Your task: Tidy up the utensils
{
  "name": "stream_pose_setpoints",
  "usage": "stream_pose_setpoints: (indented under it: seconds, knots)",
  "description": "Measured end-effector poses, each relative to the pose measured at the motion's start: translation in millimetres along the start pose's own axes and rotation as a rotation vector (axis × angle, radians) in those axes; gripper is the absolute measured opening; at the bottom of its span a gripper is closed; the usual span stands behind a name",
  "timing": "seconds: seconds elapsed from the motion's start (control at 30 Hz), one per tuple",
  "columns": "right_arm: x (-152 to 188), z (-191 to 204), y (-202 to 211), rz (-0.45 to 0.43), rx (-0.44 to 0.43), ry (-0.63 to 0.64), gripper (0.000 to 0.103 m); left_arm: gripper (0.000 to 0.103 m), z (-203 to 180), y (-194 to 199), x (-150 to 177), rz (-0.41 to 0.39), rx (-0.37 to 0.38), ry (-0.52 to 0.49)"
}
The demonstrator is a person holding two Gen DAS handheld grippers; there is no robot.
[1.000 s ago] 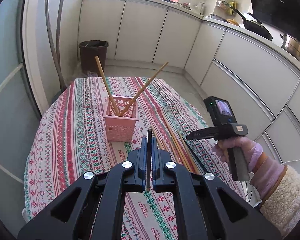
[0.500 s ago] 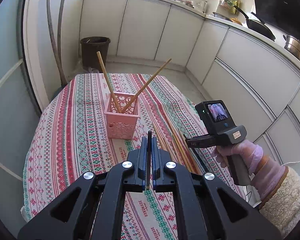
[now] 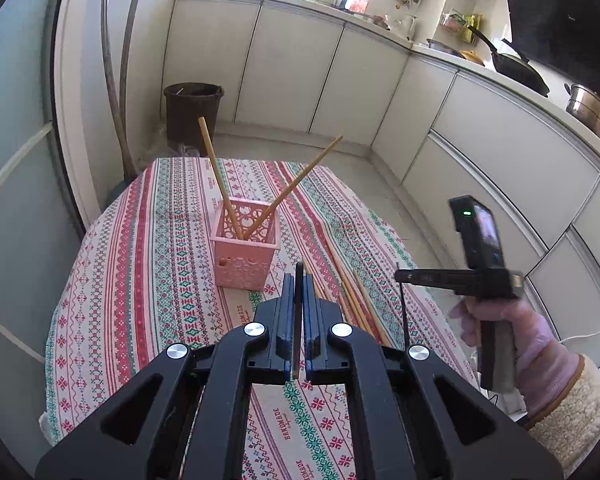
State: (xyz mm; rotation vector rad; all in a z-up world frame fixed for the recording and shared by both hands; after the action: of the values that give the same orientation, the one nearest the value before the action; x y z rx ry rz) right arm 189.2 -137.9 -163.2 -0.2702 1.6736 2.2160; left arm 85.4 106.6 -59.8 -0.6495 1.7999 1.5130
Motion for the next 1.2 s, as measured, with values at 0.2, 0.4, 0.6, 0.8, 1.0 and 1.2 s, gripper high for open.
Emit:
stream_pose_setpoints:
  seconds: [0.2, 0.4, 0.6, 0.8, 1.0, 1.2]
  knots:
    - [7.2, 17.3, 56.0, -0.127, -0.079, 0.046, 0.004, 0.003, -1.0, 18.3, -7.1, -0.052, -0.012, -0.005]
    - [14.1, 30.6, 77.3, -0.181, -0.148, 0.046, 0.004, 0.003, 4.6, 33.1, -18.0, -0.091, -0.045, 0.002]
    - [-2.7, 52.5, 113.9, -0.248, -0.236, 0.056, 0.004, 0.003, 18.3, 46.0, -44.1, -0.146, -0.079, 0.028]
    - [-33.8, 78.7, 150.3, -0.33, -0.339, 0.05, 0.004, 0.003, 34.5, 46.8, -81.0, -0.2, -0.127, 0.046]
    - [-62.7, 107.3, 168.8, -0.374, -0.416, 0.061, 0.004, 0.003, 48.1, 37.6, -120.6, -0.262, -0.169, 0.055]
    - [-76.0, 129.8, 168.9, -0.393, -0.452, 0.069, 0.004, 0.005, 60.0, 1.2, -132.7, -0.256, -0.19, 0.06]
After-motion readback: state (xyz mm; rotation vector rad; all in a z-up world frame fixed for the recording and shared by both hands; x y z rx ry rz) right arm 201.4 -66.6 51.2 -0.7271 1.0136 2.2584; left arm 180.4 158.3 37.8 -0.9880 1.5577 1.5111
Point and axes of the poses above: each gripper's, at about its wrist camera, not at the fingertips, and y roughly against the way its jaws point, z to its left, x to its underside, the point moved 4 cm from there along -y, roughly the way its jaws point, and after that the axes turned 13 degrees about -y, right-handed, at the moved point
